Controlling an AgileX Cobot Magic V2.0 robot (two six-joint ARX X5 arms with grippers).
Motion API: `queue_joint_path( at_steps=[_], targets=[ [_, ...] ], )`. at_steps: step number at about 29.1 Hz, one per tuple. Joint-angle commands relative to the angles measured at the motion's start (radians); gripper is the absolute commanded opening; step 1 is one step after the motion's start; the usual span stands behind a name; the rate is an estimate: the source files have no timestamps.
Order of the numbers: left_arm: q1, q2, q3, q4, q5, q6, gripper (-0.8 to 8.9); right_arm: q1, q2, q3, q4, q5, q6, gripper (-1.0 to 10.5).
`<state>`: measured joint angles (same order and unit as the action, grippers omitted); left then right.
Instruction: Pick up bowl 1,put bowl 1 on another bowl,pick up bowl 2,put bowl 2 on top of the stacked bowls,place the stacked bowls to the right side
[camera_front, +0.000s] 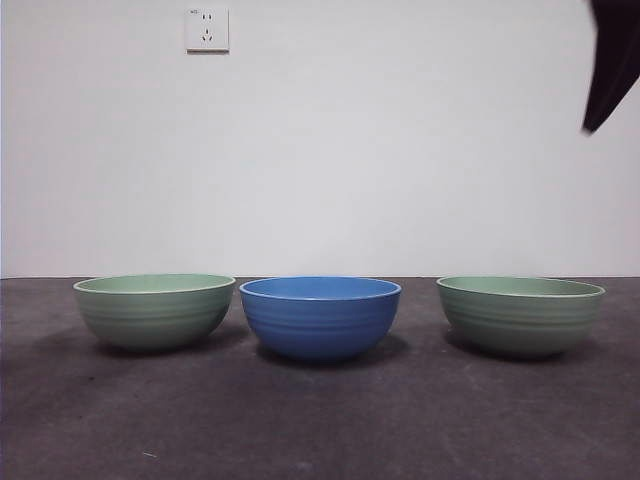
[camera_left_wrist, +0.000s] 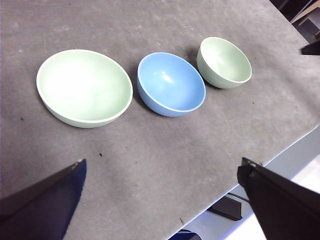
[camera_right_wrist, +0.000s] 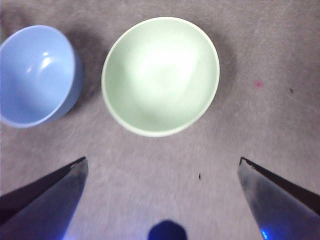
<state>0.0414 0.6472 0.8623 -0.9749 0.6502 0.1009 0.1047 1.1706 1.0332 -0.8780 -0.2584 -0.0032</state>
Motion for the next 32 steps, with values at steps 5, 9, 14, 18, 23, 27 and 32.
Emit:
queue_joint_path(
  at_steps=[5,9,14,18,23,27,32],
  targets=[
    [-0.004,-0.001,0.004,0.000,0.006,-0.003,6.60,0.001,0.190,0.003,0.145,0.015,0.040,5.0],
    [-0.004,-0.001,0.004,0.000,0.006,-0.003,6.60,0.002,0.278,0.003,0.206,0.057,0.047,5.0],
    [-0.004,-0.001,0.004,0.000,0.005,-0.003,6.60,0.001,0.372,0.003,0.264,0.056,0.049,4.0],
    [-0.004,-0.001,0.004,0.000,0.005,-0.003,6.60,0.001,0.424,0.003,0.290,0.056,0.052,3.7],
    [-0.004,-0.001,0.004,0.000,0.005,-0.003,6.60,0.001,0.464,0.003,0.317,0.056,0.055,1.8],
    [-0.004,-0.001,0.004,-0.002,0.005,-0.003,6.60,0.001,0.471,0.003,0.332,0.056,0.055,1.0],
    [-0.004,-0.001,0.004,-0.003,0.005,-0.003,6.60,0.001,0.470,0.003,0.346,0.056,0.055,-0.2]
  ],
)
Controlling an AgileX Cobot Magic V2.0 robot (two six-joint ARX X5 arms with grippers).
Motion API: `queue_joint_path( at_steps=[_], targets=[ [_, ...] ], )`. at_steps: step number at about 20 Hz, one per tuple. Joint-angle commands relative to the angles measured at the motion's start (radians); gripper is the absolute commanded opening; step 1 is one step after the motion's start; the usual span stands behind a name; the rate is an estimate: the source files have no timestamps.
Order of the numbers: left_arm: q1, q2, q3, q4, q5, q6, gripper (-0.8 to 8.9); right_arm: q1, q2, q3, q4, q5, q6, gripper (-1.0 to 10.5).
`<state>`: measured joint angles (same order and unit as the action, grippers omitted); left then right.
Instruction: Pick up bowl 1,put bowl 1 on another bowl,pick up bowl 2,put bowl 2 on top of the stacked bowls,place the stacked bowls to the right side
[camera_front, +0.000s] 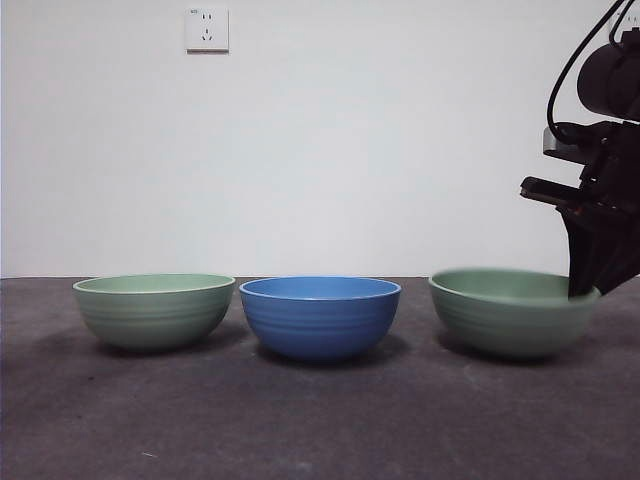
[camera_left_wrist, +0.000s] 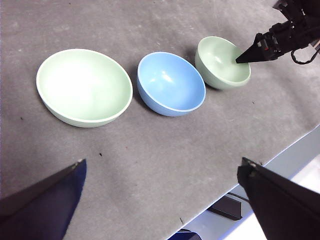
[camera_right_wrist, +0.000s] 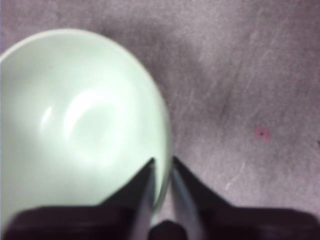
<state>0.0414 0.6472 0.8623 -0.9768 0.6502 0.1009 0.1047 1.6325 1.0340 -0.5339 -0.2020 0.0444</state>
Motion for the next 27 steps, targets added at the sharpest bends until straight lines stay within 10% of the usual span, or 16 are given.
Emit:
queue_joint_path(
  at_steps=[1,16,27],
  targets=[
    [-0.004,-0.001,0.004,-0.001,0.005,-0.003,6.60,0.001,0.007,0.002,0.002,0.000,0.008,-0.2],
    [-0.004,0.000,0.004,-0.002,0.005,-0.003,6.60,0.181,-0.166,0.148,-0.106,-0.004,0.018,-0.2],
    [-0.012,0.000,0.004,-0.006,0.005,-0.003,6.60,0.402,0.110,0.374,-0.105,0.094,0.030,-0.2]
  ],
)
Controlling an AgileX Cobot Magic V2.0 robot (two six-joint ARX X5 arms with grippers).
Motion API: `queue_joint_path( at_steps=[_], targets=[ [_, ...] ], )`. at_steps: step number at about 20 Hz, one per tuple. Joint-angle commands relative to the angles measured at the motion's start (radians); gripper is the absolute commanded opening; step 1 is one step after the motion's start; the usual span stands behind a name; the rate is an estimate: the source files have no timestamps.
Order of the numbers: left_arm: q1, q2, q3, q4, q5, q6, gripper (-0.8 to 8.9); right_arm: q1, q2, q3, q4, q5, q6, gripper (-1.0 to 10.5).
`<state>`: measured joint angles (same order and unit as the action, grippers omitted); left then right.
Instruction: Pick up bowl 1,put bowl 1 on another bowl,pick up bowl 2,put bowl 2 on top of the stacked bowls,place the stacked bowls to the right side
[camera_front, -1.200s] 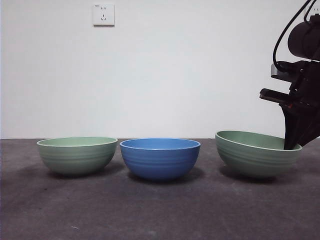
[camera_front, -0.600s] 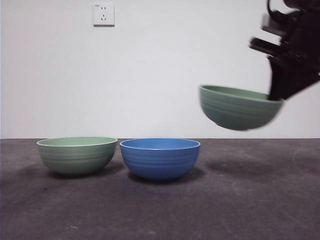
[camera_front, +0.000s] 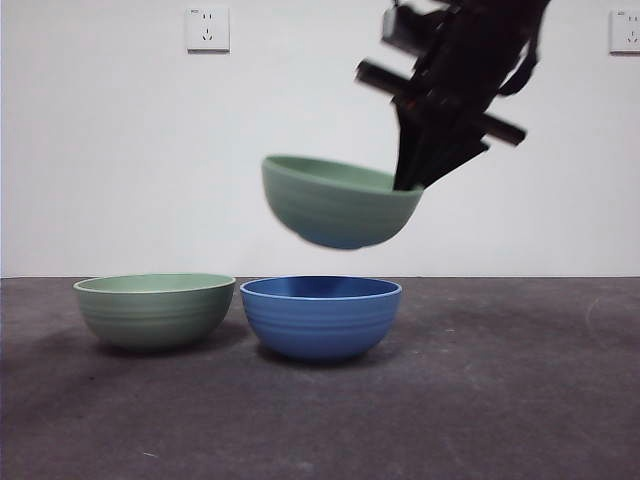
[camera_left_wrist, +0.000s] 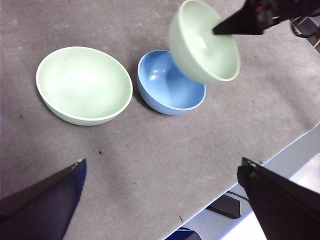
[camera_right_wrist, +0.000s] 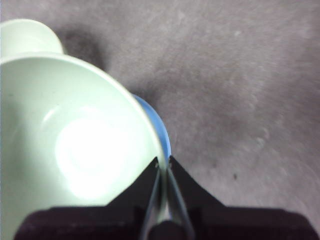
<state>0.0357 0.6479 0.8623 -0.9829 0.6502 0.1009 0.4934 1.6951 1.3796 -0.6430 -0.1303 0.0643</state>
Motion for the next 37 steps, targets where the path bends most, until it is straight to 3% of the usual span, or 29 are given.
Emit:
queue_joint_path(
  at_steps=[1,7,12,15,17,18,25,29,37],
  targets=[
    [-0.009,0.000,0.004,0.000,0.005,-0.003,6.60,0.020,0.081,0.050,-0.003,0.034,0.010,-0.2],
    [-0.011,0.000,0.004,-0.011,-0.001,-0.003,6.60,0.035,0.185,0.090,-0.049,0.079,-0.011,-0.2],
    [-0.011,0.026,0.004,-0.009,-0.034,-0.002,6.60,0.051,0.189,0.090,-0.119,0.069,-0.040,-0.1],
    [-0.011,0.057,0.004,-0.006,-0.047,-0.002,6.60,0.068,0.192,0.090,-0.115,0.051,-0.040,0.4],
    [-0.011,0.080,0.004,-0.005,-0.047,-0.002,6.60,0.073,0.192,0.090,-0.106,0.052,-0.039,2.0],
    [-0.011,0.091,0.004,-0.002,-0.047,-0.002,6.60,0.073,0.192,0.090,-0.106,0.051,-0.039,2.3],
    [-0.029,0.205,0.004,0.092,-0.053,-0.003,6.60,0.073,0.117,0.090,-0.122,0.060,-0.040,2.3],
    [-0.063,0.320,0.004,0.178,-0.155,-0.006,6.60,0.069,-0.035,0.090,-0.170,0.063,-0.040,2.3],
    [-0.165,0.631,0.024,0.450,-0.403,-0.131,6.56,0.065,-0.407,0.090,-0.314,0.062,-0.039,2.3]
  ],
)
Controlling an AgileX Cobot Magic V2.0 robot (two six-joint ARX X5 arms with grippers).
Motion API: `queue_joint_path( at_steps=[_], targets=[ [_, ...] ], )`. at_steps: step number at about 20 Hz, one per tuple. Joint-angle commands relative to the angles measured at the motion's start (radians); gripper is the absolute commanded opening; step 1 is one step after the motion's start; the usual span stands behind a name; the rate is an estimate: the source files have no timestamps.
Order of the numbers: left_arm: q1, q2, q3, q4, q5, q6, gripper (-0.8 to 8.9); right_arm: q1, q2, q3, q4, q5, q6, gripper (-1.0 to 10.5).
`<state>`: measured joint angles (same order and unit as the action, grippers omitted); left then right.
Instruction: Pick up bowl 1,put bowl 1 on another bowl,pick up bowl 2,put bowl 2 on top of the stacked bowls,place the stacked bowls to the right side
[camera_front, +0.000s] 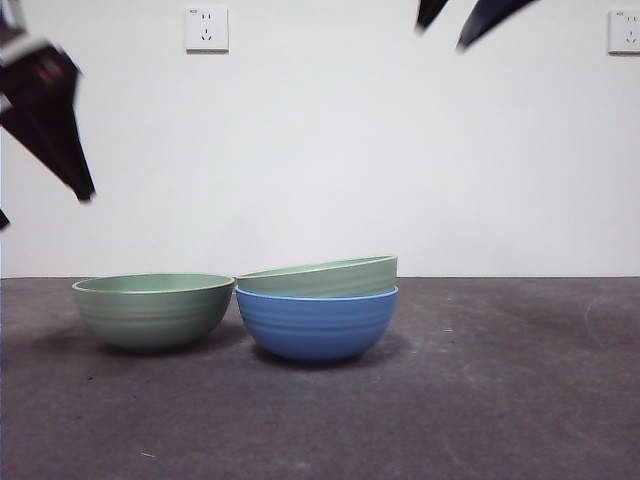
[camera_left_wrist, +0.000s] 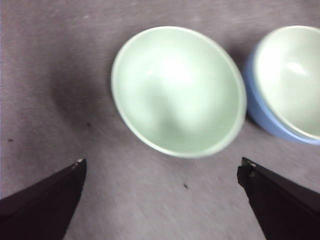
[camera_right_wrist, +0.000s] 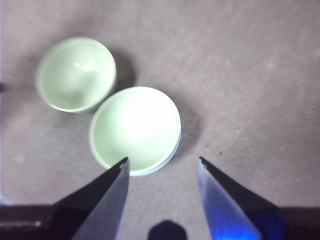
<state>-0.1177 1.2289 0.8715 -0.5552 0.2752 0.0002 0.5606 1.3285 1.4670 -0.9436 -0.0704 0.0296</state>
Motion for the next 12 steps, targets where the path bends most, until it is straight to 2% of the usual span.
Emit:
queue_joint_path(
  at_steps=[1,3,9,12],
  targets=[
    [-0.022,0.098,0.031,0.034,-0.051,-0.032,6.56,-0.002,-0.080,0.003,-0.029,0.002,-0.001,2.3],
    [-0.035,0.198,0.079,0.043,-0.097,-0.034,6.56,-0.002,-0.153,0.003,-0.059,0.002,-0.001,2.3],
    [-0.041,0.402,0.195,0.053,-0.152,-0.060,6.41,-0.002,-0.296,0.003,-0.158,0.000,0.003,2.3],
    [-0.041,0.418,0.195,0.069,-0.145,-0.061,4.09,-0.002,-0.335,0.002,-0.167,0.003,0.003,2.2]
  ],
)
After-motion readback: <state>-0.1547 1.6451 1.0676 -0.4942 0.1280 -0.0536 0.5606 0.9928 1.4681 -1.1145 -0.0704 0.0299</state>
